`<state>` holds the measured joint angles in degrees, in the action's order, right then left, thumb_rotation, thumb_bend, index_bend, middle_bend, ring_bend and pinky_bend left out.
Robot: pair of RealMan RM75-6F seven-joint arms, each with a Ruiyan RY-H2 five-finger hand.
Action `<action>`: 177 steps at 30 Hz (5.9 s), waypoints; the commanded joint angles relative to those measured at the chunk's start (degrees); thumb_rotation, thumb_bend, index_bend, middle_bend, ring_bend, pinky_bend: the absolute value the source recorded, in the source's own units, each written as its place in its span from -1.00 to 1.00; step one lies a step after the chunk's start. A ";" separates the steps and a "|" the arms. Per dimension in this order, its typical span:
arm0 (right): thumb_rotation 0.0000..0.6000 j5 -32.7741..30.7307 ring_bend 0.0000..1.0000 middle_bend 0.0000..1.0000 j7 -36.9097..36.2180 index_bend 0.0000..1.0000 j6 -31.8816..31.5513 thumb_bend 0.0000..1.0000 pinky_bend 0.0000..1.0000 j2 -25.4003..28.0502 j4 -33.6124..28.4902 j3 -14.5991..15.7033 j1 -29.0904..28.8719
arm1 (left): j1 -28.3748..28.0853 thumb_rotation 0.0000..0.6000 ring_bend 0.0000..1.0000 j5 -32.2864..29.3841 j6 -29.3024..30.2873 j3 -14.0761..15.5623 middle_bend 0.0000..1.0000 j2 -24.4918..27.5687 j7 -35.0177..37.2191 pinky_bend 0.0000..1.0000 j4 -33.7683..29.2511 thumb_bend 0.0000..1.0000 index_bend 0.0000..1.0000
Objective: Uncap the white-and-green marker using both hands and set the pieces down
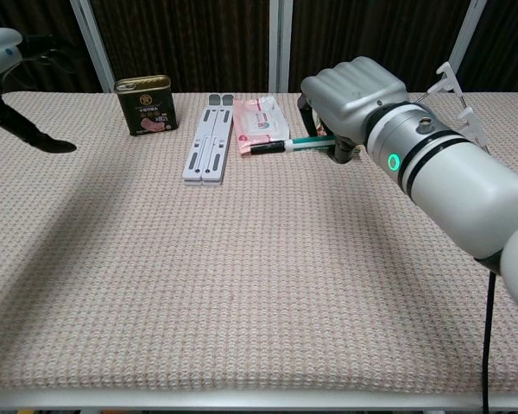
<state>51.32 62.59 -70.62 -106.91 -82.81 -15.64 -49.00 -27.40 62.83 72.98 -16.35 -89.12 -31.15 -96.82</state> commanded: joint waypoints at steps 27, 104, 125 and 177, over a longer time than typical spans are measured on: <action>1.00 1.02 0.24 0.24 -0.24 0.31 -5.08 -0.25 0.45 -18.98 15.75 -8.52 -7.70 | -13.80 1.00 -0.24 -15.50 5.92 -4.92 -0.11 -14.61 -21.86 -0.02 3.59 -0.62 -0.11; 1.00 -1.53 0.24 0.25 -0.64 0.33 -2.65 -0.25 0.45 -22.58 22.04 -11.18 -10.74 | -18.06 1.00 0.22 -16.35 1.61 -1.81 0.36 -16.17 -14.03 0.34 8.96 -0.24 0.31; 1.00 -0.55 0.24 0.26 0.44 0.34 -5.00 -0.25 0.45 -13.20 11.13 -3.86 -1.46 | -12.05 1.00 0.26 -16.62 0.54 0.81 0.41 -9.90 -5.85 0.36 9.02 -0.24 0.35; 1.00 22.59 -1.00 -0.80 -22.81 -0.87 -29.87 -0.85 -1.00 17.62 -21.40 23.13 34.33 | 16.01 1.00 -0.67 8.82 29.96 16.13 -0.44 -6.57 4.25 -0.39 3.54 -0.90 -0.37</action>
<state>72.25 44.23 -99.64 -90.99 -104.86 4.27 -18.68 -13.06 71.02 101.97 -1.72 -95.11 -27.34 -94.41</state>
